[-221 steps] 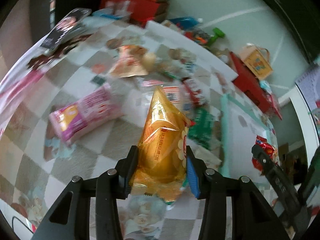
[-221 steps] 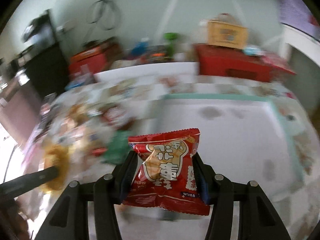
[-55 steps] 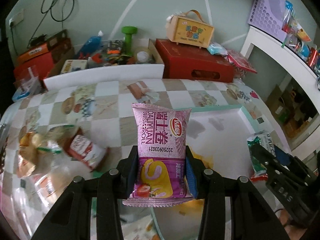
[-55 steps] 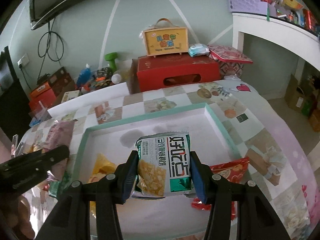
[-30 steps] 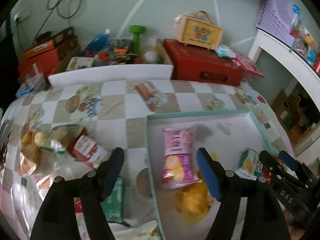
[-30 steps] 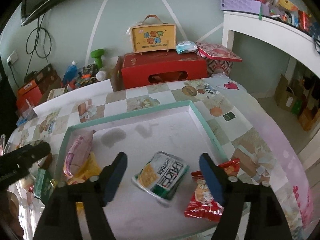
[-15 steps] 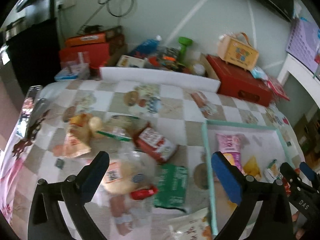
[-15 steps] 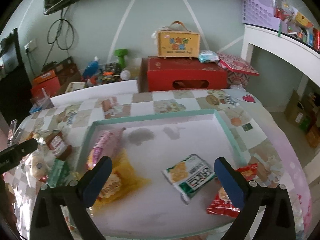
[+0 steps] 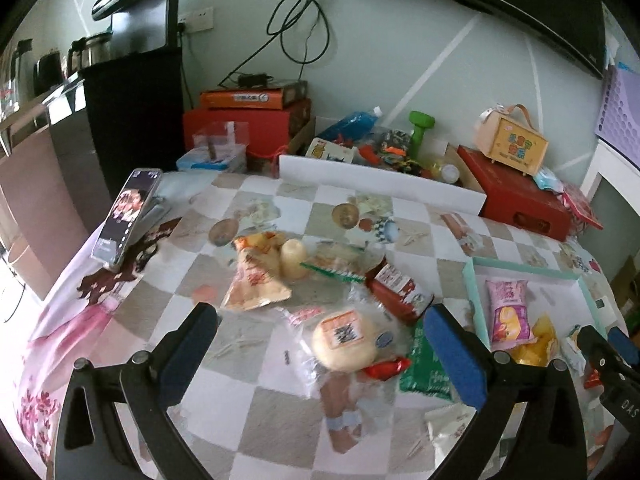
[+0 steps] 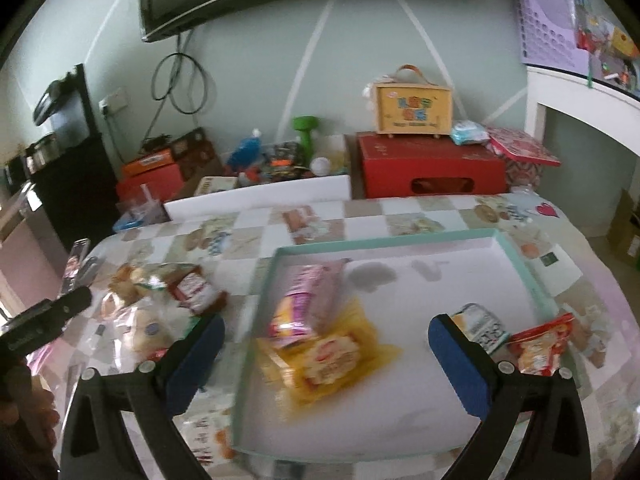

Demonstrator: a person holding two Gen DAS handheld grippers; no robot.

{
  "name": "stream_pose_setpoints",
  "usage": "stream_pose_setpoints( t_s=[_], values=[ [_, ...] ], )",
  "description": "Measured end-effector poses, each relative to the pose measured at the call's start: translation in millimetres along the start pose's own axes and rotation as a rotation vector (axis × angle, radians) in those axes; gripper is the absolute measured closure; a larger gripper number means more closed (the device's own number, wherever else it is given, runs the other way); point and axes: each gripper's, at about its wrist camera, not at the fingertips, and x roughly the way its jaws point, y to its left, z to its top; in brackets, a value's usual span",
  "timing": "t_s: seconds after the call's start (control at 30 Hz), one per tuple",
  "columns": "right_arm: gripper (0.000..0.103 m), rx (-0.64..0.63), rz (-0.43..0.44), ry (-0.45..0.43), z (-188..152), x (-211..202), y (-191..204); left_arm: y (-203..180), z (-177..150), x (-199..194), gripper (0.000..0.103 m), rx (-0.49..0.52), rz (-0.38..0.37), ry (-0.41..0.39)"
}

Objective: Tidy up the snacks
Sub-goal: 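Move both grippers back to the snack pile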

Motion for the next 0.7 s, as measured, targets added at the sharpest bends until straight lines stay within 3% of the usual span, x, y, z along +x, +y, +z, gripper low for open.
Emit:
stream_pose_setpoints(
  t_s=[0.27,0.47,0.7],
  values=[
    [0.0,-0.098,0.095,0.008,-16.9,-7.4,53.3,17.4,-17.1,-3.5,0.0,-0.021,-0.006,0.075],
    [0.0,-0.149,0.138,0.084,-42.8,-2.9,85.1,31.0,-30.6,-1.1,0.0,-0.08,-0.025,0.16],
    [0.0,-0.152,0.122,0.221,-74.4,8.0,96.0,36.5,-52.4,10.5,0.0,-0.105,-0.023,0.28]
  ],
)
